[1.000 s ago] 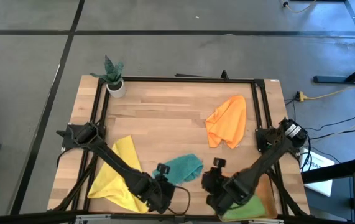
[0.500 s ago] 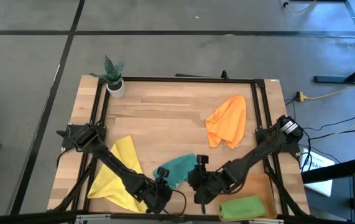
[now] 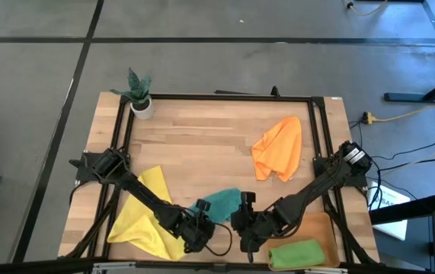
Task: Roll microfiber towels into tight, uniform cylinder then place into a basket
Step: Roll the blue microfiber towel
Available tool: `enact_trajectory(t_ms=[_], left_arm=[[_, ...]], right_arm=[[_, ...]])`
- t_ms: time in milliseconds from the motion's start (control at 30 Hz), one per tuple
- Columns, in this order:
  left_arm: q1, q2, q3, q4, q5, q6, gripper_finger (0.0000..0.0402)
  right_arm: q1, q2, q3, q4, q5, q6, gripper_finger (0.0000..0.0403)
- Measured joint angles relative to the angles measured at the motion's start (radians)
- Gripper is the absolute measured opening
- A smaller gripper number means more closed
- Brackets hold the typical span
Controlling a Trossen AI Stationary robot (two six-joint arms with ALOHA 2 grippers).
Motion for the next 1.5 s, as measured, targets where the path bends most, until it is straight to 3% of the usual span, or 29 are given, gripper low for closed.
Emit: enact_trajectory(t_ms=[233, 367, 600, 900, 1167, 1367, 1500], left_arm=[[0.014, 0.0, 0.0, 0.023, 0.102, 0.0, 0.0047], [0.014, 0.0, 0.0, 0.014, 0.107, 0.04, 0.0044], [0.013, 0.0, 0.003, -0.006, 0.094, 0.06, 0.0005], [0.014, 0.0, 0.115, -0.22, 0.095, 0.09, 0.0001], [0.027, 0.0, 0.291, -0.543, 0.043, 0.108, 0.0], [0.027, 0.0, 0.437, -0.754, -0.021, 0.106, 0.0], [0.031, 0.0, 0.504, -0.879, -0.095, 0.103, 0.0]], right_arm=[[0.0, 0.0, 0.0, -0.013, 0.0, -0.001, 0.0158], [0.0, 0.0, 0.0, -0.015, 0.0, -0.001, 0.0158], [0.0, 0.0, 0.0, -0.018, 0.0, -0.001, 0.0158], [0.0, 0.0, 0.0, -0.024, 0.0, -0.025, 0.0158], [0.0, 0.0, 0.0, -0.062, 0.0, -0.078, 0.0158], [0.0, -0.015, -0.001, -0.185, 0.003, -0.088, 0.0158], [0.0, -0.041, -0.001, -0.233, 0.07, -0.046, 0.0158]])
